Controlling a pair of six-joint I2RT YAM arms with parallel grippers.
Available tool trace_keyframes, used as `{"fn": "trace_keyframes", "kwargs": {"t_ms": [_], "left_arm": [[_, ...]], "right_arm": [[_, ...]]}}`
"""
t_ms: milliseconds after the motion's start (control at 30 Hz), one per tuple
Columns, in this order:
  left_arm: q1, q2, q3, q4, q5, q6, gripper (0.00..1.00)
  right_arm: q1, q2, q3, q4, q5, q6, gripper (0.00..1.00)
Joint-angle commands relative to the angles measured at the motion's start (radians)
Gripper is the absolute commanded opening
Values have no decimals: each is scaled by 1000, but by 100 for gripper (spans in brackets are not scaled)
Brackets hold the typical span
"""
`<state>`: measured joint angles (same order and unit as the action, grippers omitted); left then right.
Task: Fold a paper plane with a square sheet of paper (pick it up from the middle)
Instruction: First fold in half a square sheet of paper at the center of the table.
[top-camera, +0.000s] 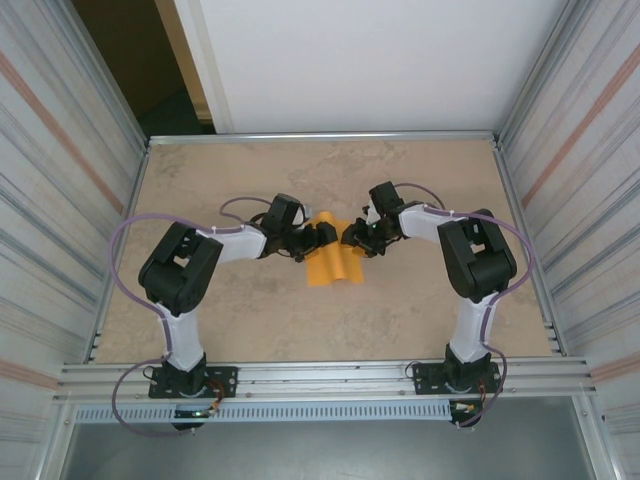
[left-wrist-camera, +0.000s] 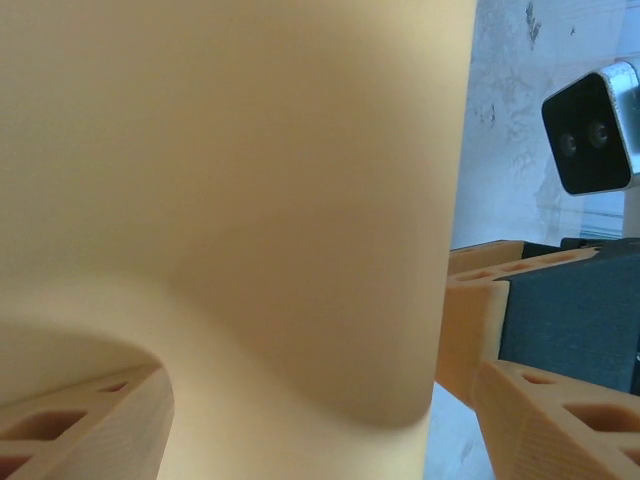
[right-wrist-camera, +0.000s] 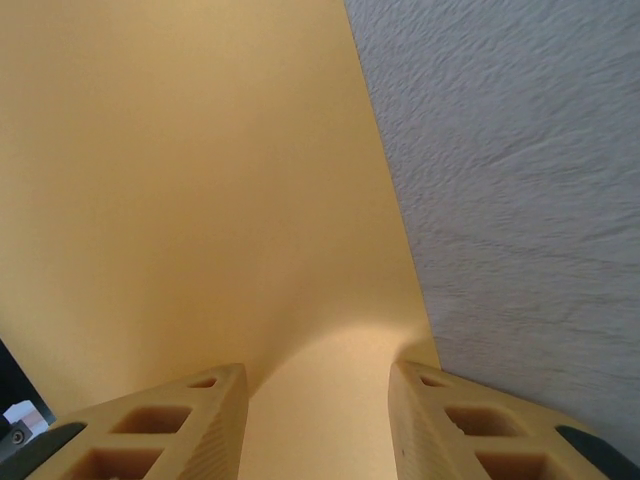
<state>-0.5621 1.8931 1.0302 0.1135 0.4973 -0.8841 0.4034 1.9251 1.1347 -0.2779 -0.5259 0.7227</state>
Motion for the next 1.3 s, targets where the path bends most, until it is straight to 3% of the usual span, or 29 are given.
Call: {"fn": "trace_keyframes", "kwargs": {"t_ms": [0, 233, 500, 733, 867, 967, 1100, 1267], "left_arm": [[7, 27, 9, -122, -28, 32, 80], [7, 32, 32, -176, -46, 44, 73], [7, 49, 48, -227, -64, 60, 72], [6, 58, 57, -248, -71, 72, 62], [18, 46, 57, -239, -71, 89, 49], [32, 29, 52, -216, -53, 102, 43], [58, -12, 38, -169, -15, 125, 34], [103, -101, 9, -73, 85, 141, 32]], "right_arm": [[11, 31, -22, 1, -19, 28, 41], [18, 16, -33, 29, -33, 44, 41], [15, 13, -54, 62, -53, 66, 39], [4, 2, -77, 107, -74, 93, 39], [-24, -34, -100, 140, -94, 120, 40], [-52, -84, -115, 158, -98, 124, 43], [-104, -169, -149, 192, -103, 117, 56], [-159, -250, -180, 215, -120, 83, 66]]}}
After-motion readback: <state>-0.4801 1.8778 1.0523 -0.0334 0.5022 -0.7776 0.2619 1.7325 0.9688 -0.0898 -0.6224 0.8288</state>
